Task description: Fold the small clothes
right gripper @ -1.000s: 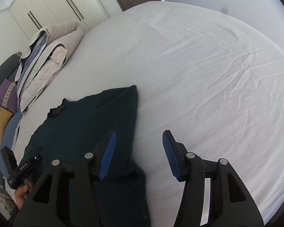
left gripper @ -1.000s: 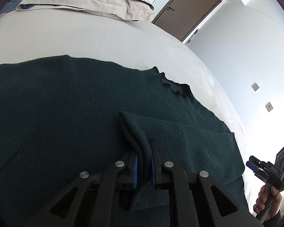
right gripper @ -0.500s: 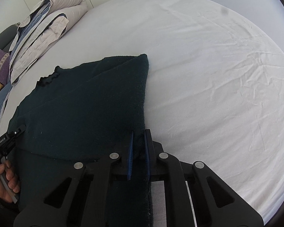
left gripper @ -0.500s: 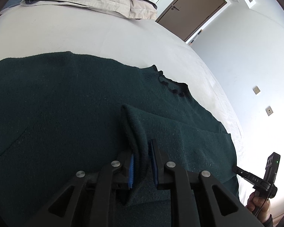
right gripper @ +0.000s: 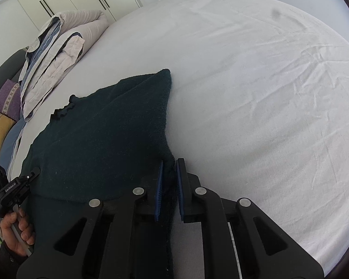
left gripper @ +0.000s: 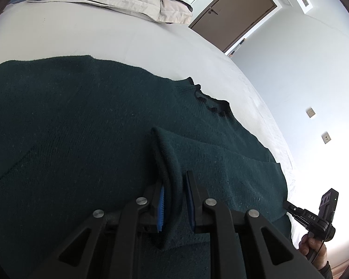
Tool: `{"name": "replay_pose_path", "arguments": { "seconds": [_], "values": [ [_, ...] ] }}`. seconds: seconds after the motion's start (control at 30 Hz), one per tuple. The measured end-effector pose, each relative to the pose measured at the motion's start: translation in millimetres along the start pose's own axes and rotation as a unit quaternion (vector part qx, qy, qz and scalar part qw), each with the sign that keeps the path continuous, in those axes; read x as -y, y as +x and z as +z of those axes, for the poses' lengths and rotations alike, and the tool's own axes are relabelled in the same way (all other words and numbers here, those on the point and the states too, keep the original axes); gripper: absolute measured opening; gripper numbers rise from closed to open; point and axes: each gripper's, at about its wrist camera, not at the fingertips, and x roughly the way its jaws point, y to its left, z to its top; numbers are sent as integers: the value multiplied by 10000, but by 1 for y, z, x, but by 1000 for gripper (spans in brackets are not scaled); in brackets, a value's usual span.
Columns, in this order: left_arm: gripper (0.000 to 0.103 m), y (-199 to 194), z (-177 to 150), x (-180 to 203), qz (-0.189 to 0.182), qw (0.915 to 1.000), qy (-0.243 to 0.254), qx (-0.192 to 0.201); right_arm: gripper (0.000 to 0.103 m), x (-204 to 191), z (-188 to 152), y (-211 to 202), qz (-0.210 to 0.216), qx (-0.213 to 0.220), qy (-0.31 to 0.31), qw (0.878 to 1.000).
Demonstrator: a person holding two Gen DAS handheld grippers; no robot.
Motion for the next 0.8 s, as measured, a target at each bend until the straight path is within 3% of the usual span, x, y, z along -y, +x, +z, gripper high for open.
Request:
{"name": "replay_pose_path", "arguments": {
  "seconds": [0.1,0.2,0.3,0.4,0.47,0.53,0.6,0.67,0.73,0.8],
  "values": [
    [18,2,-1,1,9,10000,43,30,14,-7,4,-34,-265,428,235,9985],
    [18,3,-2,3,55,9999,86,54,14,-34,11,-54,122,812,-18,9966],
    [18,2,-2,-1,-24,10000,10,52,14,-61,16,-34,317,559,-373,9972],
    [18,2,-1,-3,-83,9999,-42,40,19,-55,8,30,15,-427,-272,9987],
    [18,-1,3,-7,-206,9996,-172,-37,19,-53,3,27,239,-30,-226,9995],
    [29,-15,7,-10,-168,9995,-273,8,19,-59,2,11,70,37,-116,9999],
    [62,-44,10,-17,-139,9983,-465,313,19,-68,-1,-11,16,368,-179,9992],
    [75,-80,11,-28,-221,9956,-620,672,20,-82,-6,-42,-123,820,-429,9956],
    [77,-119,8,-47,-210,9922,-753,972,21,-101,-12,-72,-196,1302,-683,9889],
    [77,-158,-1,-75,-125,9872,-991,1246,46,-121,-19,-97,-236,1775,-818,9804]
  ]
}}
